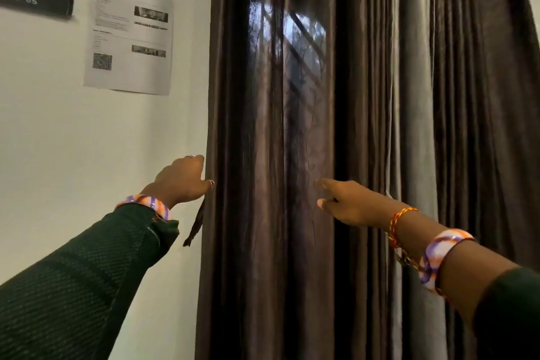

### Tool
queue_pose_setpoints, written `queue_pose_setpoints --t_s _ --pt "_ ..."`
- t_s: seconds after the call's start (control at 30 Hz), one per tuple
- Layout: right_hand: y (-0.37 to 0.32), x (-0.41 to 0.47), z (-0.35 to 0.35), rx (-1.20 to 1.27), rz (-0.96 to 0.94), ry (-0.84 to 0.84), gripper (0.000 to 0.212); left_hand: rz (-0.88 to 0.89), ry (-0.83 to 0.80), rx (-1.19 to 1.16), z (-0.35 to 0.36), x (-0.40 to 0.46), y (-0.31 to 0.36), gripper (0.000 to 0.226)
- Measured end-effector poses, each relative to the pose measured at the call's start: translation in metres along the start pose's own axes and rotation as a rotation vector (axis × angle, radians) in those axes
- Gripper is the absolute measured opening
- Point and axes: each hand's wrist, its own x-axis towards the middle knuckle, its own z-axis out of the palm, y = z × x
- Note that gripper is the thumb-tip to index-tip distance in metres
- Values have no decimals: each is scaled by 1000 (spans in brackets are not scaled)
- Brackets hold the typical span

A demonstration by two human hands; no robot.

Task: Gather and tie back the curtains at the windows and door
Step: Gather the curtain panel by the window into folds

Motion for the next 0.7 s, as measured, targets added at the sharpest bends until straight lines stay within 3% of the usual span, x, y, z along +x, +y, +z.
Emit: queue_pose_setpoints --t_s 0.13,0.23,0.37,0.47,0.57,0.7 --pt "26 44 11 -21 -11 -11 59 20 91 -78 26 41 6 54" --pt "43 72 18 -26 -21 -18 60 3 152 -90 43 68 13 68" --pt "67 108 23 4 -51 52 78 -66 254 -159 53 92 28 78" --pt "84 133 24 -19 -47 198 87 -127 326 -352 56 107 40 88" --pt "98 156 21 -5 -19 489 88 -106 412 -506 57 118 57 98" --pt "114 196 13 321 38 649 99 -59 476 -650 56 137 85 110"
